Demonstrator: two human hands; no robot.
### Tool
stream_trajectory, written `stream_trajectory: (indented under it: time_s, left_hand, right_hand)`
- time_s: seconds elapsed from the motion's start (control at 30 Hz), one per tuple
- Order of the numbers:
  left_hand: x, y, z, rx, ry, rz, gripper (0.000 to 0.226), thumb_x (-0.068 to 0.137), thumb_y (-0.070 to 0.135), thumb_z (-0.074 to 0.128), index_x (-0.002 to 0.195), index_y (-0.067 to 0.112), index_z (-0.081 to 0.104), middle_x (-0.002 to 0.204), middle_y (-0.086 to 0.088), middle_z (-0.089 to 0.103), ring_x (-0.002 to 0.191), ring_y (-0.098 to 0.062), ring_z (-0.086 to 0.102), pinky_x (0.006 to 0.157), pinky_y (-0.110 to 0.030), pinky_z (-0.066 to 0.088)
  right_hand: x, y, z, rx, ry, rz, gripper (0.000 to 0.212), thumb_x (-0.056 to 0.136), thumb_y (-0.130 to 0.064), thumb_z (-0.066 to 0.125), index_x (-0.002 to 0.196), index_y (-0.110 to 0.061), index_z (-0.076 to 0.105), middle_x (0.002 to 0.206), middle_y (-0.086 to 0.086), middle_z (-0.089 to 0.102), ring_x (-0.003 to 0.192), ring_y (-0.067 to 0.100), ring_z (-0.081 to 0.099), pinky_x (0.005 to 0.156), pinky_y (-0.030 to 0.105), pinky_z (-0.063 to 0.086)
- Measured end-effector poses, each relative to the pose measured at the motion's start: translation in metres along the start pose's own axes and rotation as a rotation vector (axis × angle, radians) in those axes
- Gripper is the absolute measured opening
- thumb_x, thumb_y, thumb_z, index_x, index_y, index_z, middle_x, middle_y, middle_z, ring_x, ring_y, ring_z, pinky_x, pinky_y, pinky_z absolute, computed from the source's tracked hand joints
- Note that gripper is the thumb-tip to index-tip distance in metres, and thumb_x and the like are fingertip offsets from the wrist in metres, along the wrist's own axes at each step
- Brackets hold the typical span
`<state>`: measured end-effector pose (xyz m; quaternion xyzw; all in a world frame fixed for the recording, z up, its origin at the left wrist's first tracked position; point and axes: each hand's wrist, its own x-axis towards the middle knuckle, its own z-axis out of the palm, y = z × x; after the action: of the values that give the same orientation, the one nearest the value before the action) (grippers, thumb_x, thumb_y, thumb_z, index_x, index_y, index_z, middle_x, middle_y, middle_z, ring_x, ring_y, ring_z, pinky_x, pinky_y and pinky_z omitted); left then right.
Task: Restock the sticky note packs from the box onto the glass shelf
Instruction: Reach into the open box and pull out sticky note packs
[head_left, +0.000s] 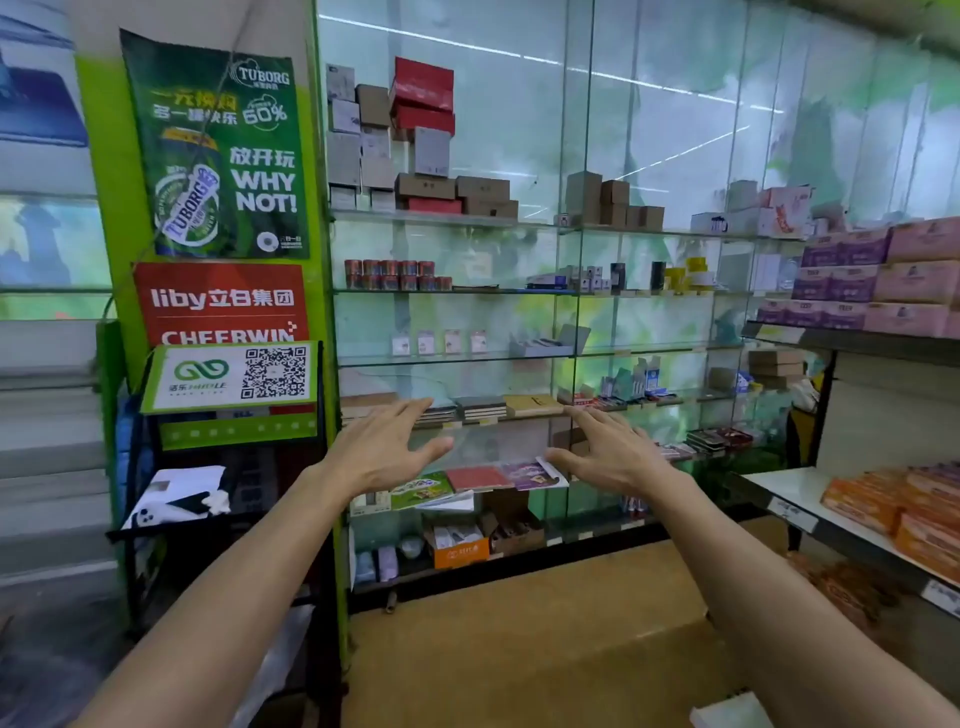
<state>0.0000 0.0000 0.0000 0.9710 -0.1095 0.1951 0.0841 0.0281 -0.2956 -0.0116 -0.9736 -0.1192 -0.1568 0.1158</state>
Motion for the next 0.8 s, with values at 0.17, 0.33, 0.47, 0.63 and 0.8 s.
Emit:
stream_trajectory:
  time_s: [0.17, 0.33, 0.47, 0.63, 0.8]
  left_hand:
    - [0.008, 0.010, 0.017, 0.011, -0.020, -0.015, 0.086, 0.084, 0.080, 0.025, 0.154, 0.031, 0.016, 0.162, 0.003, 0.022, 0.147, -0.020, 0.024, 0.116, -0.048, 0.029]
    - [0.032, 0.009, 0.036, 0.005, -0.001, -0.006, 0.083, 0.085, 0.079, 0.027, 0.153, 0.033, 0.017, 0.161, 0.005, 0.023, 0.147, -0.018, 0.025, 0.114, -0.046, 0.028]
    - [0.063, -0.002, 0.054, -0.001, -0.010, -0.034, 0.085, 0.083, 0.082, 0.025, 0.153, 0.035, 0.017, 0.161, 0.005, 0.023, 0.146, -0.019, 0.027, 0.115, -0.049, 0.030]
    - [0.115, -0.027, 0.088, -0.014, -0.017, -0.039, 0.085, 0.085, 0.080, 0.026, 0.154, 0.032, 0.014, 0.162, 0.003, 0.020, 0.146, -0.020, 0.026, 0.115, -0.049, 0.030]
    - [0.189, -0.063, 0.115, -0.015, -0.038, -0.035, 0.084, 0.085, 0.079, 0.027, 0.154, 0.031, 0.016, 0.162, 0.003, 0.021, 0.146, -0.021, 0.027, 0.115, -0.049, 0.029]
  right_hand:
    - [0.007, 0.014, 0.006, 0.002, 0.004, -0.013, 0.082, 0.087, -0.070, 0.041, 0.152, -0.030, 0.013, 0.160, 0.003, 0.020, 0.145, 0.028, 0.023, 0.115, 0.056, 0.019]
    - [0.037, 0.029, 0.026, 0.035, -0.022, -0.026, 0.086, 0.083, -0.075, 0.040, 0.151, -0.031, 0.014, 0.159, 0.002, 0.024, 0.143, 0.028, 0.028, 0.114, 0.057, 0.024]
    - [0.068, 0.039, 0.046, 0.041, -0.020, -0.033, 0.083, 0.084, -0.073, 0.042, 0.151, -0.032, 0.015, 0.159, 0.001, 0.025, 0.144, 0.028, 0.026, 0.115, 0.056, 0.022]
    - [0.123, 0.050, 0.078, 0.045, -0.022, -0.038, 0.081, 0.084, -0.073, 0.041, 0.151, -0.033, 0.017, 0.158, 0.001, 0.027, 0.143, 0.026, 0.027, 0.115, 0.055, 0.024]
    - [0.193, 0.057, 0.101, 0.036, -0.014, -0.008, 0.082, 0.085, -0.072, 0.044, 0.151, -0.031, 0.017, 0.158, 0.001, 0.027, 0.142, 0.026, 0.028, 0.115, 0.054, 0.024]
